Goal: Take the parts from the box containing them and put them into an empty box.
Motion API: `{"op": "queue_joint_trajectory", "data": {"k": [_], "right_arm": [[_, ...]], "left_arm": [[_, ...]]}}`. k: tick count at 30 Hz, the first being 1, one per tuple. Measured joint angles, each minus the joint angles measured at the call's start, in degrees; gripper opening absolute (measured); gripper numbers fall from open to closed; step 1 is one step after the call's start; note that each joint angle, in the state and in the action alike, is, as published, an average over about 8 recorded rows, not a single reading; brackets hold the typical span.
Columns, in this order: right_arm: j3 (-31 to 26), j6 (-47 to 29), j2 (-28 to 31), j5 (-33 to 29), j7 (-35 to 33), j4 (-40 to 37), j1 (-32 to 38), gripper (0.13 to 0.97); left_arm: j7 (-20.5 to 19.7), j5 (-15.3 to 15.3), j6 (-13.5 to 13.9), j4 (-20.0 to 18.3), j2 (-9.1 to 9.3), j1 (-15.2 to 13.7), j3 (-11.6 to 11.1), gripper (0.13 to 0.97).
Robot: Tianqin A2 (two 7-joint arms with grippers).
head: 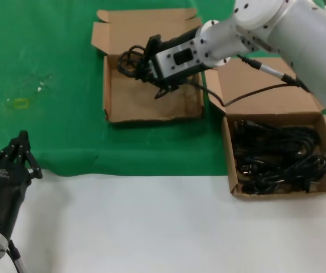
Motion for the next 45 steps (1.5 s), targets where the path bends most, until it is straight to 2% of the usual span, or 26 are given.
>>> {"op": "queue_joint_trajectory", "data": {"k": [9,26,35,43,45], "right_arm": [[-1.7,2.0,0.0,-0.6,2.5,2.5,-1.8,0.18],[-1.9,4.3,0.0,-1.1,2.4,2.7,-3.5,0.19],[-1.9,4.4,0.0,0.1,2.9,2.9,-3.5,0.267],[-1.9,2.8,0.0,3.3,2.6,1.6,-2.1,0.415],[-1.9,2.6,0.0,3.9,2.4,1.3,-1.9,0.415]], "left_arm": [[0.0,0.0,0.0,0.0,0.0,0.0,0.0,0.144],[0.0,0.0,0.0,0.0,0.0,0.0,0.0,0.144],[0.0,0.0,0.0,0.0,0.0,0.0,0.0,0.144],[0.0,0.0,0.0,0.0,0.0,0.0,0.0,0.144],[0.0,0.0,0.0,0.0,0.0,0.0,0.0,0.144]]}}
